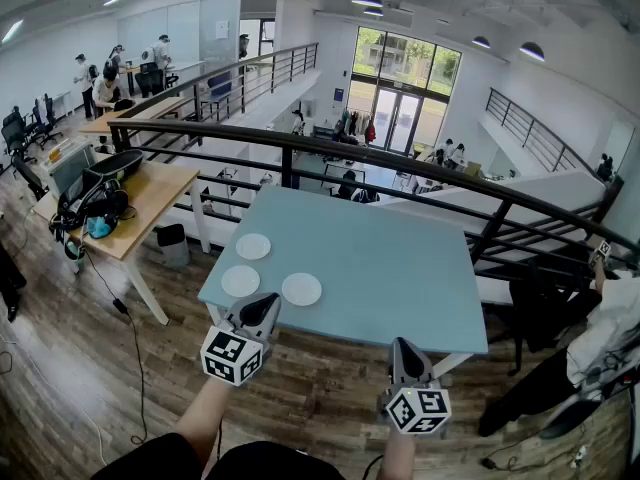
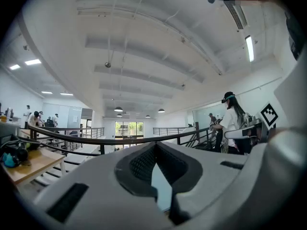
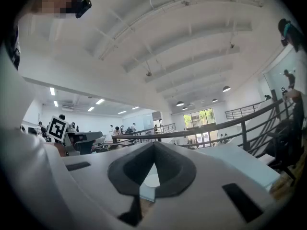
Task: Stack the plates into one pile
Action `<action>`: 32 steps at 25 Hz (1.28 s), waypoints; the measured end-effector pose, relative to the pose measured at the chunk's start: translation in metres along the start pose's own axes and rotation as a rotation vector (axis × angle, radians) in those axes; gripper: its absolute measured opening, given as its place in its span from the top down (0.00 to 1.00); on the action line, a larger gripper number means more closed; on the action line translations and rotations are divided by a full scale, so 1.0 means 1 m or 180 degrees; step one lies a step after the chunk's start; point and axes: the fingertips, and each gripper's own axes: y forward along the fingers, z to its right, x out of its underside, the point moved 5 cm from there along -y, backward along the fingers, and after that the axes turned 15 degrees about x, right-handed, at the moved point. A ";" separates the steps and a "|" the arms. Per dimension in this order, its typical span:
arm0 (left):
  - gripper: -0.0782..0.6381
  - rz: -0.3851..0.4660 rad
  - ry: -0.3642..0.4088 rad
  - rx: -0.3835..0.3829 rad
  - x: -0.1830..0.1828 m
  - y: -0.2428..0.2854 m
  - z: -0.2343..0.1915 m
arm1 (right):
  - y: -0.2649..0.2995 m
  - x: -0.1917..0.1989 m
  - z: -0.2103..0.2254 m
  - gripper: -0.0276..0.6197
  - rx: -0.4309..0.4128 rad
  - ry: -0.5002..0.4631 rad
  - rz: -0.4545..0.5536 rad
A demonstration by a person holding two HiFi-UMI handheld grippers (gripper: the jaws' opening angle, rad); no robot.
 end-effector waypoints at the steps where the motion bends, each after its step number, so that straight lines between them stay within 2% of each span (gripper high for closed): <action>1: 0.88 0.0002 -0.0005 -0.0009 0.000 -0.001 -0.001 | 0.001 -0.001 -0.001 0.95 -0.0004 -0.0015 0.0008; 9: 0.88 0.0010 -0.0013 -0.0067 0.001 0.000 0.012 | 0.001 0.000 0.007 0.95 -0.0102 -0.0104 0.0011; 14: 0.88 -0.0034 0.0015 -0.0154 0.007 -0.009 0.022 | -0.001 0.013 0.004 0.95 -0.0387 0.0040 -0.0048; 22: 0.88 -0.0024 -0.0040 -0.0235 0.013 -0.018 0.026 | 0.000 0.021 -0.002 0.95 -0.0550 0.0237 -0.0080; 28: 0.88 0.0018 -0.0079 -0.0277 0.016 -0.027 0.012 | 0.006 0.025 -0.016 0.95 -0.0574 0.0228 -0.0078; 32: 0.88 0.0018 -0.0095 -0.0353 0.013 -0.040 -0.014 | 0.014 0.025 -0.041 0.95 -0.0573 0.0247 -0.0058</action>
